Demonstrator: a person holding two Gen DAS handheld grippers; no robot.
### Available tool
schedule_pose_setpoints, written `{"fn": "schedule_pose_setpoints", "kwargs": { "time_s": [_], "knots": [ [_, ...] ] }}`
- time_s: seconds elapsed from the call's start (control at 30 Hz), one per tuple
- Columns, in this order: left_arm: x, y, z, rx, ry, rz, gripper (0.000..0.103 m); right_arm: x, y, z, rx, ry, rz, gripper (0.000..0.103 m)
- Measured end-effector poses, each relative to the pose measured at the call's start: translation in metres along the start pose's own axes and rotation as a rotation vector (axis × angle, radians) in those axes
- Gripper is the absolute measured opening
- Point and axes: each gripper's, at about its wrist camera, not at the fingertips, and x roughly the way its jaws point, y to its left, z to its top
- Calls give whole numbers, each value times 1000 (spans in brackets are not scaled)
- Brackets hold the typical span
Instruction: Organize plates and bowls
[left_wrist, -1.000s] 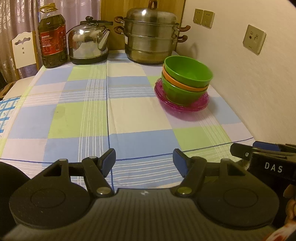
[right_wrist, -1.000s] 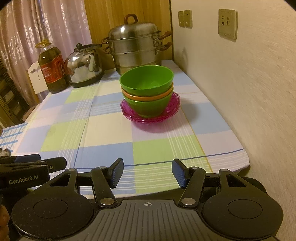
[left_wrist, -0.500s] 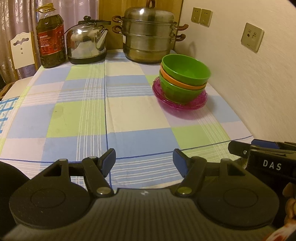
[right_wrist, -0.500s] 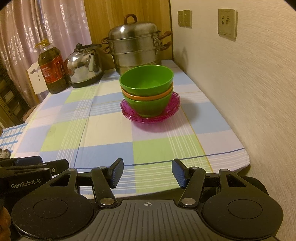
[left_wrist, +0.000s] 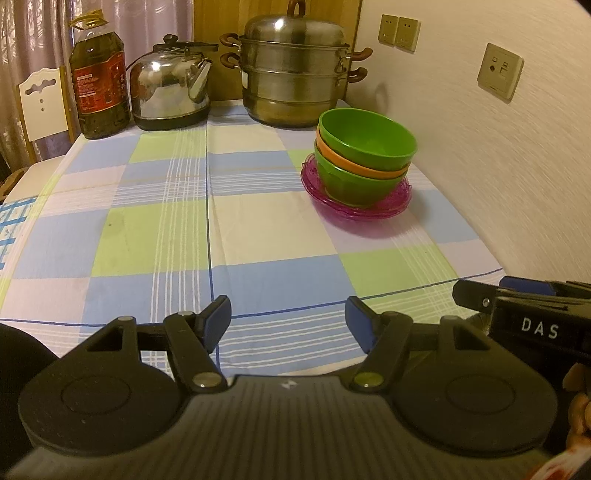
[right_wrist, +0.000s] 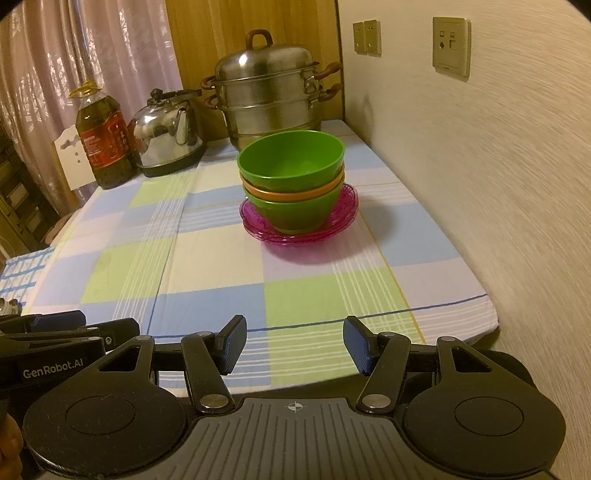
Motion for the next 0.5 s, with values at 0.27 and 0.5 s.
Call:
{"fn": "schedule_pose_setpoints", "kwargs": {
  "time_s": [0.27, 0.5],
  "knots": [
    [-1, 0, 0, 1, -2, -1, 66, -2, 0, 0, 0, 0, -2, 58],
    [-1, -1, 0, 1, -2, 0, 66, -2, 0, 0, 0, -1, -2, 58]
  ]
}}
